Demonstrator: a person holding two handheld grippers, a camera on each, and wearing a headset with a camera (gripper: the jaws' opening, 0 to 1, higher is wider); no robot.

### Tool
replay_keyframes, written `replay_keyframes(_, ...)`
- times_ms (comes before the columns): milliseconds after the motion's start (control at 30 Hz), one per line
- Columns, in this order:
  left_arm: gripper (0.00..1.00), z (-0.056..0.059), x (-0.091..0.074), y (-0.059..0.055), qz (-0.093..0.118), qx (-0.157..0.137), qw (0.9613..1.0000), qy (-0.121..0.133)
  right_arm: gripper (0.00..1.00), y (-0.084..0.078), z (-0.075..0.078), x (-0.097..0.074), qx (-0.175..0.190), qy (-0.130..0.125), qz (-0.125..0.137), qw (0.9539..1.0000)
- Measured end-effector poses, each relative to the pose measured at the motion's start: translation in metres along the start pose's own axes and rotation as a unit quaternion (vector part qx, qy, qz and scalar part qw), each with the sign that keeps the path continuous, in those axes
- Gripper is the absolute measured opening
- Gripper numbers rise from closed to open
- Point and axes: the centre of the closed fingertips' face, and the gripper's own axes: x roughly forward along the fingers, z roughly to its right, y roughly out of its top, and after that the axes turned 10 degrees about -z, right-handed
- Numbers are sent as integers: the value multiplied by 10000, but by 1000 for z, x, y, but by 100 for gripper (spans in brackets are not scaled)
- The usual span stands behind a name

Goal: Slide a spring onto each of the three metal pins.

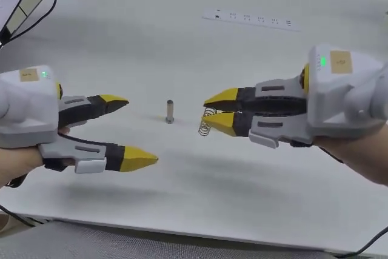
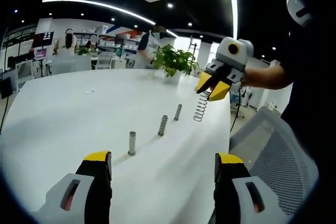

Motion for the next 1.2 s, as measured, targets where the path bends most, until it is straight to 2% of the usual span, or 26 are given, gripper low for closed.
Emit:
replay_keyframes(167,77,-2,-3,0,49,-16,10000,67,8,0,0,0,-5,-1,-6,10000)
replay_keyframes(300,79,-4,-6,-3,4,-34,9999,109,8,-1,0,1,-12,4,-19,10000)
replay_keyframes(500,88,-7,-11,-6,24,-23,9997,221,8,-2,1,2,-30,10,-47,10000)
replay_keyframes(633,93,-6,-13,-8,47,45,9998,190,8,-1,2,2,-38,3,-50,10000)
replay_keyframes(667,95,-7,-13,-9,46,73,9997,232,8,-1,2,2,-35,0,-47,10000)
replay_keyframes(700,98,-11,-15,-8,54,172,9991,388,8,0,3,2,-40,-2,-47,10000)
replay_keyframes(767,98,-12,-16,-6,103,193,9989,408,8,-1,3,2,-49,-8,-59,10000)
replay_keyframes(833,98,-12,-17,-2,258,257,9985,408,8,-1,4,2,-42,-12,-74,10000)
replay_keyframes(900,98,-13,-16,-1,267,261,9984,415,8,-2,6,2,-46,-19,-92,9999)
replay_keyframes(967,98,-14,-16,0,278,400,9977,473,8,-2,7,2,-42,-32,-99,9999)
replay_keyframes(1033,98,-12,-13,-1,222,353,9984,380,8,-2,9,2,-39,-64,-96,9999)
replay_keyframes(1200,98,-11,-11,0,253,342,9985,340,8,1,18,5,-64,-125,-97,9999)
